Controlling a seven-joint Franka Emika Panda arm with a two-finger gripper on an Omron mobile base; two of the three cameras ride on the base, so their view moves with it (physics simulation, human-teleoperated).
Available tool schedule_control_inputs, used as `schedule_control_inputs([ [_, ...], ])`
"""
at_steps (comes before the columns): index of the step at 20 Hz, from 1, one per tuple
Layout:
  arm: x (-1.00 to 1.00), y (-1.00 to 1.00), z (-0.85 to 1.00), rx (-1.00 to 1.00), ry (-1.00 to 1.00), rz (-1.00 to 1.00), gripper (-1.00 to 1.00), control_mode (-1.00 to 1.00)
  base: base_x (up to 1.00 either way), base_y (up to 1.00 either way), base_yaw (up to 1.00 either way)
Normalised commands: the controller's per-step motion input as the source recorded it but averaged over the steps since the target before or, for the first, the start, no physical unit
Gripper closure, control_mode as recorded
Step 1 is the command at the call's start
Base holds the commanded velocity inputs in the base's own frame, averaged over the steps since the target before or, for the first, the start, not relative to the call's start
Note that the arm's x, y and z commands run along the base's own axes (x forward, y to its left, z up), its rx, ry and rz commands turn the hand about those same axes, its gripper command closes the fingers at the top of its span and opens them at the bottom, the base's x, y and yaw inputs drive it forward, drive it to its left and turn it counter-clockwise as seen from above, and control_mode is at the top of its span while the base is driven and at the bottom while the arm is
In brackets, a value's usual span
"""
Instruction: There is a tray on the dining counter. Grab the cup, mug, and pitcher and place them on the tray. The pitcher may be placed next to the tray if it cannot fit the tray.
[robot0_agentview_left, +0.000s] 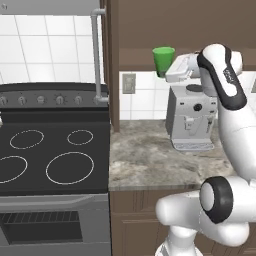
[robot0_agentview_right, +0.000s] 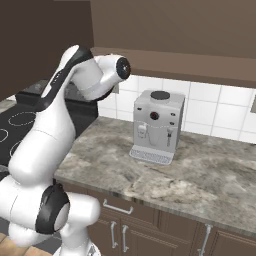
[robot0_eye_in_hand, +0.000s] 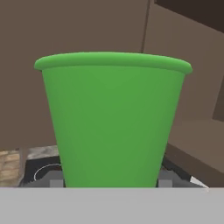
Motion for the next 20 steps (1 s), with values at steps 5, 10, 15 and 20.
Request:
schedule_control_inputs([
  [5,-0.73,-0.2,-0.2,0.09,0.15,0.0,1.0,-1.0,0.0,0.0,0.0],
  [10,-0.71,-0.18,-0.32,0.07,0.14,0.0,1.0,-1.0,0.0,0.0,0.0],
  [15,-0.56,-0.04,-0.54,0.01,0.09,-0.03,1.0,-1.0,0.0,0.0,0.0],
  [20,-0.15,0.0,-0.78,-0.03,0.06,-0.04,1.0,-1.0,0.0,0.0,0.0],
])
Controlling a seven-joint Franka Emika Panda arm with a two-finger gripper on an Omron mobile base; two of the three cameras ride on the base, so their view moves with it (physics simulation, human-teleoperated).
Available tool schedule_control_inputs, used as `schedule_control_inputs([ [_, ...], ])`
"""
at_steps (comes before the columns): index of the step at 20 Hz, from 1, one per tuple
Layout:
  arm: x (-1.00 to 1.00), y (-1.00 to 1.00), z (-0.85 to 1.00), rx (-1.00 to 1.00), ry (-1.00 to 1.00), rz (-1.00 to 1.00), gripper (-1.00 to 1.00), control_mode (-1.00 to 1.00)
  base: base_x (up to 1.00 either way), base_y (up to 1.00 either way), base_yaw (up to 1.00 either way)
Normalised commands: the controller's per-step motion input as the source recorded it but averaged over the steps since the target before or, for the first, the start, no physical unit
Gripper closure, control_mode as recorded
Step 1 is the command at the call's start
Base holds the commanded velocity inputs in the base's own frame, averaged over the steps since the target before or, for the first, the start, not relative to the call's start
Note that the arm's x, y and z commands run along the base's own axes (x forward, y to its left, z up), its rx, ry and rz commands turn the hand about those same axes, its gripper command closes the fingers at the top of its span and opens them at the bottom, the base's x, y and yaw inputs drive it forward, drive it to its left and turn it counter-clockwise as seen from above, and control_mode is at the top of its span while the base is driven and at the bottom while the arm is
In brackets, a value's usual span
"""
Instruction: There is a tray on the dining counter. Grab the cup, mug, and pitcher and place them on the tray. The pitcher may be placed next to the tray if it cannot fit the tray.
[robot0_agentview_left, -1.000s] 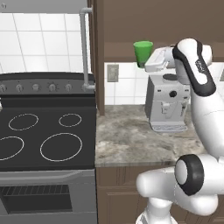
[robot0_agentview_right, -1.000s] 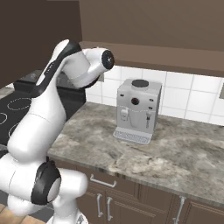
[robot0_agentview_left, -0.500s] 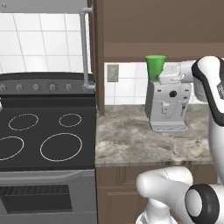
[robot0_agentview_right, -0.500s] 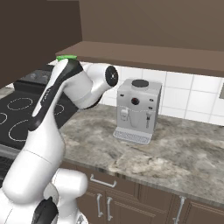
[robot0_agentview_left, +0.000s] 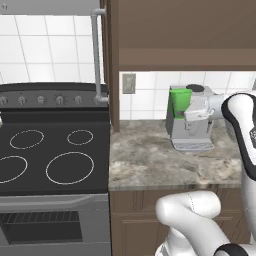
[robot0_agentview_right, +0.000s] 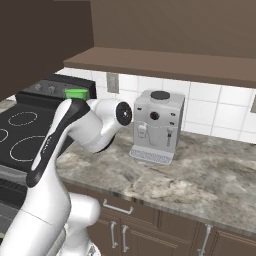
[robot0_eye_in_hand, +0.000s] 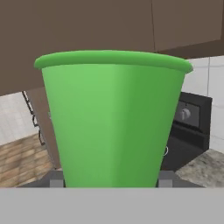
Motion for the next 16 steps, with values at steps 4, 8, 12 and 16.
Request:
schedule_control_inputs([
  [4,0.0,0.0,-0.62,0.0,0.11,-0.03,1.0,-1.0,0.0,0.0,0.0],
  [8,0.0,0.0,-0.53,0.0,0.09,0.0,1.0,-1.0,0.0,0.0,0.0],
  [12,0.0,0.0,-0.05,0.01,0.0,0.0,1.0,-1.0,0.0,0.0,0.0],
  [16,0.0,0.0,0.0,0.0,0.0,0.0,1.0,-1.0,0.0,0.0,0.0],
])
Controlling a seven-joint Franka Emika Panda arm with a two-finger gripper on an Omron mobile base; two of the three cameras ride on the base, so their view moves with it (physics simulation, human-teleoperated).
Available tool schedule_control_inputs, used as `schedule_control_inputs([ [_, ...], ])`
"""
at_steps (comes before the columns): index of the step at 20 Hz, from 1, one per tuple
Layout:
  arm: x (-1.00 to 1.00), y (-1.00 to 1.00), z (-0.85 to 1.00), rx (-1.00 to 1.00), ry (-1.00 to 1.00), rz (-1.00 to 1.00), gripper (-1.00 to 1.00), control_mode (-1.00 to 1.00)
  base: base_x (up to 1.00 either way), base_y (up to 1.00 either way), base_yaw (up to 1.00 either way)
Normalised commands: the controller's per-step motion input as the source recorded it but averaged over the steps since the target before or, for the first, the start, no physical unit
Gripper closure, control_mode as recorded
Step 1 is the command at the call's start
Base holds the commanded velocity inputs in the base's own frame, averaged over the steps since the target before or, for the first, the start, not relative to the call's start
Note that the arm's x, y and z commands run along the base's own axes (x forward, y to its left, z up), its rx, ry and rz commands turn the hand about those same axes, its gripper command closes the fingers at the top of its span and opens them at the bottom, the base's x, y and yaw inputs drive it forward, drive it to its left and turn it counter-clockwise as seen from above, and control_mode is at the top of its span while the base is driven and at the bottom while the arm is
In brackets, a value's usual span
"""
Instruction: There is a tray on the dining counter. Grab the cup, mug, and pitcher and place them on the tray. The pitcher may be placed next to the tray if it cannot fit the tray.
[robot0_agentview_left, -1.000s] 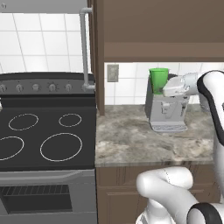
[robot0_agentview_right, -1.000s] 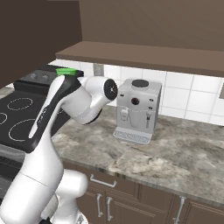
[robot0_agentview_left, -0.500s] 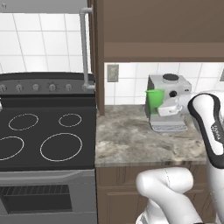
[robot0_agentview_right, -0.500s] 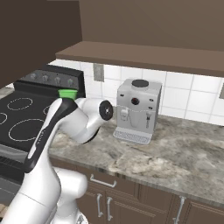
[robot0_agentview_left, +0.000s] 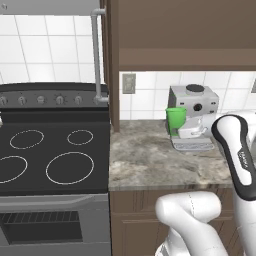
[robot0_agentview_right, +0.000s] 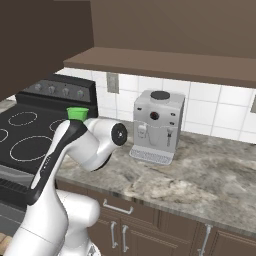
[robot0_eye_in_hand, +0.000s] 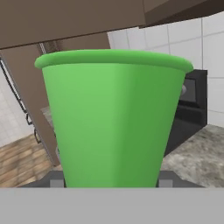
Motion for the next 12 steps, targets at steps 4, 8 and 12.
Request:
schedule_control_inputs([
  [4,0.0,0.0,0.0,0.0,0.0,0.0,1.0,-1.0,0.0,0.0,0.0],
  [8,0.0,0.0,0.0,0.0,0.0,0.0,1.0,-1.0,0.0,0.0,0.0],
  [12,0.0,0.0,0.0,0.0,0.0,0.0,1.0,-1.0,0.0,0.0,0.0],
])
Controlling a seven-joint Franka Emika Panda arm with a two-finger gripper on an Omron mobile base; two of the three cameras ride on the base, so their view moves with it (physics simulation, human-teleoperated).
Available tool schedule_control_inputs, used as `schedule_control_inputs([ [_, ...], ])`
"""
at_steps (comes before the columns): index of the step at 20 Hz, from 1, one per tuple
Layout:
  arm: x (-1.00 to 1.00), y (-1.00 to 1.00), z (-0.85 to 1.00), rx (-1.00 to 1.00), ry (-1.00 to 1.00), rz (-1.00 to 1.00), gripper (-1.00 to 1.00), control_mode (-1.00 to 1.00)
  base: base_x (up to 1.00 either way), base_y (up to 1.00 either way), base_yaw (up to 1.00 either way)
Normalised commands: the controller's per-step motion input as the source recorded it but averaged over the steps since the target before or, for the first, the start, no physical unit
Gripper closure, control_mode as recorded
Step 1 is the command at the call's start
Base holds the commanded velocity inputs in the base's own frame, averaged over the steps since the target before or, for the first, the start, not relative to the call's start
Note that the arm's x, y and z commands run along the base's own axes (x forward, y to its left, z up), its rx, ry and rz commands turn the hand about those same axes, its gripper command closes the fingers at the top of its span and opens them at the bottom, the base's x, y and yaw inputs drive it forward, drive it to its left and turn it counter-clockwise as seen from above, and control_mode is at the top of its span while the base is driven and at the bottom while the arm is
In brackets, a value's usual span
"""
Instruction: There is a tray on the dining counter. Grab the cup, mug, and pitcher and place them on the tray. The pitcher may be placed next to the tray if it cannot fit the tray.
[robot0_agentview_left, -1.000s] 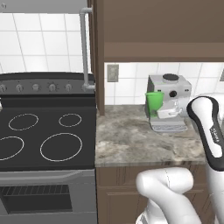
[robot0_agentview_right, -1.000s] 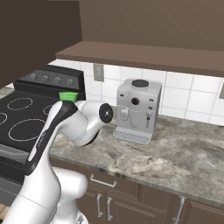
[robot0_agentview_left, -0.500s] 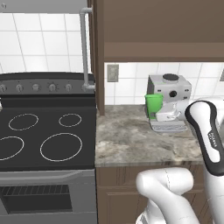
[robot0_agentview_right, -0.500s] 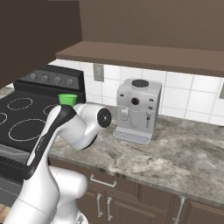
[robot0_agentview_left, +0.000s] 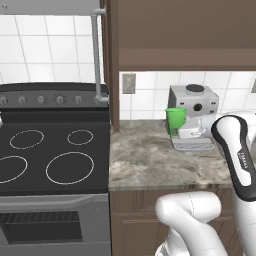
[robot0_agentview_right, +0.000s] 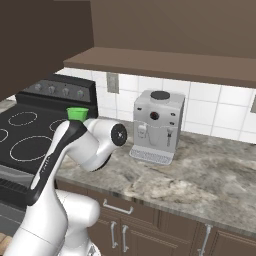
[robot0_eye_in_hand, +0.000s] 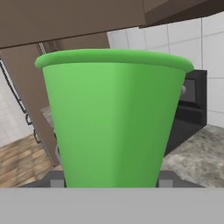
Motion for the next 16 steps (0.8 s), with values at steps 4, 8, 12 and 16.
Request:
schedule_control_inputs([
  [4,0.0,0.0,0.0,0.0,0.0,0.0,1.0,1.0,0.0,0.0,0.0],
  [8,0.0,0.0,0.0,0.0,0.0,0.0,1.0,1.0,-0.24,0.0,0.0],
  [12,0.0,0.0,0.0,0.0,0.0,0.0,1.0,1.0,-0.54,0.05,0.07],
  [16,0.0,0.0,0.0,0.0,0.0,0.0,1.0,1.0,-0.7,0.09,0.2],
])
